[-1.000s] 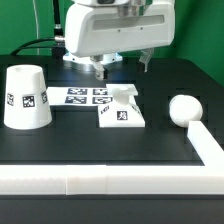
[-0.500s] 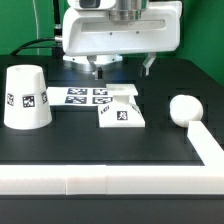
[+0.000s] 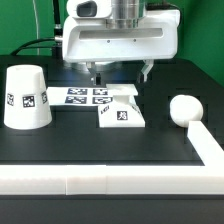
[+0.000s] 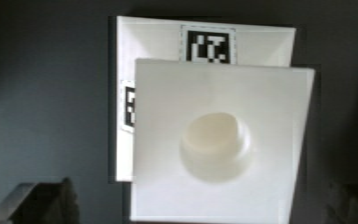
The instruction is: Assemble lamp
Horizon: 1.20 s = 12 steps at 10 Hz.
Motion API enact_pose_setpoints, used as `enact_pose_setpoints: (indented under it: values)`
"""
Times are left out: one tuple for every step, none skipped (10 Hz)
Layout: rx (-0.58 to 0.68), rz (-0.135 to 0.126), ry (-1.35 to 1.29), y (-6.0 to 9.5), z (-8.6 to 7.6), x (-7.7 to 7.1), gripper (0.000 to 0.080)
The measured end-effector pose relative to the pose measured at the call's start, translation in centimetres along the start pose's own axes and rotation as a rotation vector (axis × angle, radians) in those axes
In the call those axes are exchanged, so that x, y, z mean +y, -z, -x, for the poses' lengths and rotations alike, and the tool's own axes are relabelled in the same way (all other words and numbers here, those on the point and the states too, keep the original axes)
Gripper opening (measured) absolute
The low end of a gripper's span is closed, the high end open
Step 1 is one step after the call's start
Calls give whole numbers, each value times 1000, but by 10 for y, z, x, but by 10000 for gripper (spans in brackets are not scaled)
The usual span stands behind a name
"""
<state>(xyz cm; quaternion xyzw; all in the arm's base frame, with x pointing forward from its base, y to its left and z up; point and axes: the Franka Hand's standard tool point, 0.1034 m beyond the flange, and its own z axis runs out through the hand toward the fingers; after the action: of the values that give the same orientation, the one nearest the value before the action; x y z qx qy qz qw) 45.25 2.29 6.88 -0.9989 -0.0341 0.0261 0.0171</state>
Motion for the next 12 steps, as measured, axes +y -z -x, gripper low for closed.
enact_pose_setpoints:
  values:
    - [-5,-3,-6,-4,1,0,699]
    - [-10,-5,-8,-7,3,0,699]
    - [-14,-5,-7,-10,4,-1,699]
    - [-12,-6,-10,-14,4,0,699]
    - [-16,-7,-10,-19,5,-1,699]
    - [-19,-8,-9,-23,7,-2,699]
    - [-21,-7,-6,-23,7,-4,699]
    - [-22,-7,-6,-23,7,-4,699]
    - [-20,-7,-4,-23,7,-5,576]
    - [-20,-7,-3,-23,7,-5,534]
    - [-20,-7,-3,-23,7,-5,534]
    - [-20,-7,-3,-23,7,-5,534]
